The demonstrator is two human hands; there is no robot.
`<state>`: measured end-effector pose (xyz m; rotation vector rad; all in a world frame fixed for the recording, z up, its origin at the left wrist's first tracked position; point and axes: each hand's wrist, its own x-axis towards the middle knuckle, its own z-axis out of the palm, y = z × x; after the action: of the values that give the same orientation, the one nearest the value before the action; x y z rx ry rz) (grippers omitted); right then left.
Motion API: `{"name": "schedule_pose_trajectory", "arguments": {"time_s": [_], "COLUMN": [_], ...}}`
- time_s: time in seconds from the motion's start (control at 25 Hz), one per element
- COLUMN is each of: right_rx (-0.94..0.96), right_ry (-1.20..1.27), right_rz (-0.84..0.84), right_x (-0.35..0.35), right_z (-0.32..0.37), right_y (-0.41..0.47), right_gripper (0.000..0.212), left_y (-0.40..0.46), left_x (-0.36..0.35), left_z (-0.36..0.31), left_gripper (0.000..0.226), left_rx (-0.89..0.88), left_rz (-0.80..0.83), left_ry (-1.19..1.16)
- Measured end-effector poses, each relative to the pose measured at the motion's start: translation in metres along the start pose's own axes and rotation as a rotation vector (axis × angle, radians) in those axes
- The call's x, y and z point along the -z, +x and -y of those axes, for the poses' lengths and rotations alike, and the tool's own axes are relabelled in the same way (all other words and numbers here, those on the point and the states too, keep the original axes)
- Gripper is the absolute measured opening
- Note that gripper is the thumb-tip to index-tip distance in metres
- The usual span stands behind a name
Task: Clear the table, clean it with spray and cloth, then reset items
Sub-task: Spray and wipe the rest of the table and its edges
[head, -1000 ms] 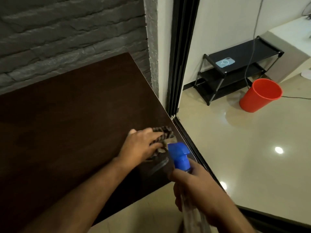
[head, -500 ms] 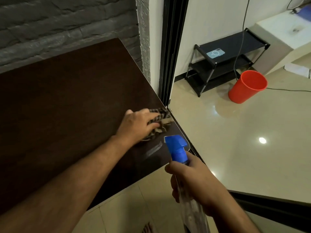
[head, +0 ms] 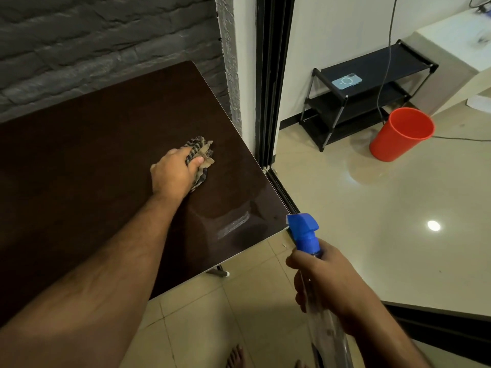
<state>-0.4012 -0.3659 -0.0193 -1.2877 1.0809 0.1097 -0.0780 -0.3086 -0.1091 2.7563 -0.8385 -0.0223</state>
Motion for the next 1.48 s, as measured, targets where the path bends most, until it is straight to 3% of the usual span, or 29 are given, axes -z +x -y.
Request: {"name": "schedule_pose_trajectory", "arguments": {"time_s": [0.24,0.4,0.52,0.64,0.72,0.8,0.88,0.96,1.04,1.12,1.24,1.32,1.4,1.48], "right_rx": [0.015,0.053,0.067,0.081,0.095,0.094,0.085,0.069,0.077,0.087,0.091,0.075,0.065,0.076], "right_ry": [-0.036,-0.002,-0.009,-0.039,-0.042,-0.037,-0.019,-0.005,-0.007,-0.027,-0.033,-0.032,-0.024,-0.024], "right_rz": [0.068,0.1,0.137,0.161,0.177,0.206,0.235,0.257,0.252,0.228,0.209,0.216,0.222,0.183], "right_x": [-0.016,-0.021,-0.015,-0.016,-0.019,-0.025,-0.028,-0.028,-0.024,-0.018,-0.01,-0.005,0.002,0.01], "right_z": [-0.002,0.0,-0.003,-0.002,-0.003,-0.004,-0.004,-0.007,-0.011,-0.015,-0.019,-0.022,-0.026,-0.029], "right_y": [-0.009,-0.005,-0.008,-0.011,-0.01,-0.013,-0.017,-0.021,-0.021,-0.02,-0.02,-0.023,-0.026,-0.023], "right_gripper": [0.018,0.026,0.028,0.025,0.021,0.016,0.016,0.018,0.019,0.018,0.021,0.02,0.021,0.02], "left_y": [-0.059,-0.11,-0.104,-0.053,-0.052,-0.105,-0.165,-0.17,-0.138,-0.11,-0.135,-0.166,-0.156,-0.107], "left_x": [-0.015,0.002,0.026,0.03,0.021,0.011,0.017,0.031,0.031,0.025,0.004,0.003,0.008,0.003], "left_z": [-0.081,-0.037,0.054,0.065,0.017,-0.019,-0.008,0.035,0.064,0.046,-0.03,-0.045,-0.034,-0.037], "left_gripper": [0.044,0.043,0.05,0.043,0.039,0.04,0.041,0.044,0.046,0.042,0.04,0.04,0.04,0.039], "left_rx": [-0.216,-0.418,-0.122,0.215,0.123,-0.095,-0.229,-0.124,0.132,0.26,0.014,-0.156,-0.188,-0.082], "left_rz": [0.121,0.164,0.033,0.02,0.059,0.177,0.185,0.093,0.04,-0.004,0.066,0.092,0.095,0.084], "left_ry": [-0.074,-0.059,0.021,0.087,0.006,-0.009,-0.012,-0.001,0.097,0.081,0.043,0.01,0.042,0.095]}}
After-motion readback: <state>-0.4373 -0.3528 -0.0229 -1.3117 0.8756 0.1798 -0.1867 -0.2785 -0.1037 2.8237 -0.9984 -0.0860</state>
